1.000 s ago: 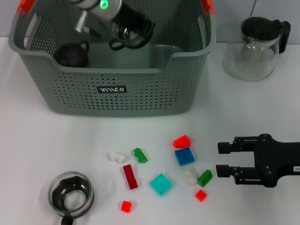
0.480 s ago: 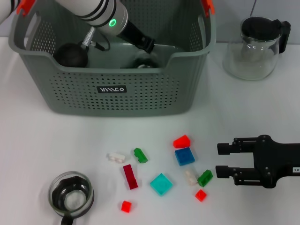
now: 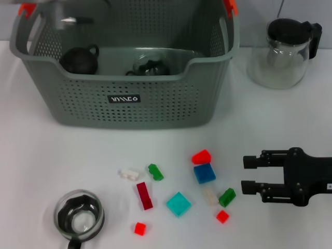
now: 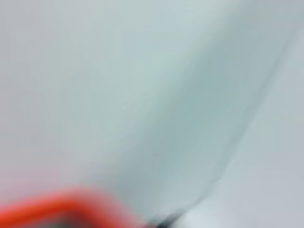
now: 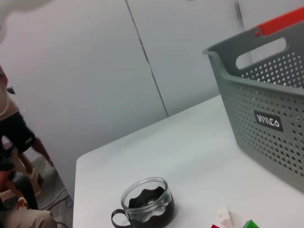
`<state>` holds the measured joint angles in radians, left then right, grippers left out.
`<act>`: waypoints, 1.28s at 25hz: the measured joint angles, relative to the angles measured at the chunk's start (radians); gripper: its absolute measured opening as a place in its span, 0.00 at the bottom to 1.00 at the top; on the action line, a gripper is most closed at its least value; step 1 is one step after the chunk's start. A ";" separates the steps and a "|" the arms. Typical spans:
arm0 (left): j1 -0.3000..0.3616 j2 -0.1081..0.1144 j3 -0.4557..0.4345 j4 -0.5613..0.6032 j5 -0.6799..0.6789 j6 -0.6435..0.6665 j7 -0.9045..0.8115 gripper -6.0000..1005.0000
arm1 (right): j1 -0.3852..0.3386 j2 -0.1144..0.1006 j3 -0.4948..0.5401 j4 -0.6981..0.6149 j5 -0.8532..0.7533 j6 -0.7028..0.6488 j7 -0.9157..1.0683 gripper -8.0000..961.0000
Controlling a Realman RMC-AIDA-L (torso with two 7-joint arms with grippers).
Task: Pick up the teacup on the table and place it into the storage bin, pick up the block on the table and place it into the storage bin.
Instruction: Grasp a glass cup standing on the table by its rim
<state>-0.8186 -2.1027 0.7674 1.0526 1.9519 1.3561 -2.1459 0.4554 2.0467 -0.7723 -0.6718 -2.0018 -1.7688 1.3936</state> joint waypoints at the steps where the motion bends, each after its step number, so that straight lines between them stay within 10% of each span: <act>1: 0.023 0.003 -0.027 0.006 -0.090 0.057 0.045 0.55 | 0.000 0.000 0.004 0.000 0.000 -0.002 0.000 0.68; 8: 0.158 0.052 -0.252 0.011 -0.388 0.552 0.177 0.56 | 0.001 -0.002 0.008 0.000 -0.001 -0.004 0.003 0.68; 17: 0.337 -0.005 -0.062 0.368 0.247 0.602 0.218 0.57 | 0.002 -0.007 0.009 0.000 -0.004 -0.002 0.007 0.68; 32: 0.340 -0.066 0.222 0.478 0.791 0.573 0.072 0.57 | 0.001 -0.009 0.021 0.010 -0.005 -0.003 0.007 0.68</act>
<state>-0.4790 -2.1689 0.9893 1.5308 2.7425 1.9288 -2.0740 0.4563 2.0373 -0.7515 -0.6622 -2.0065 -1.7721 1.4006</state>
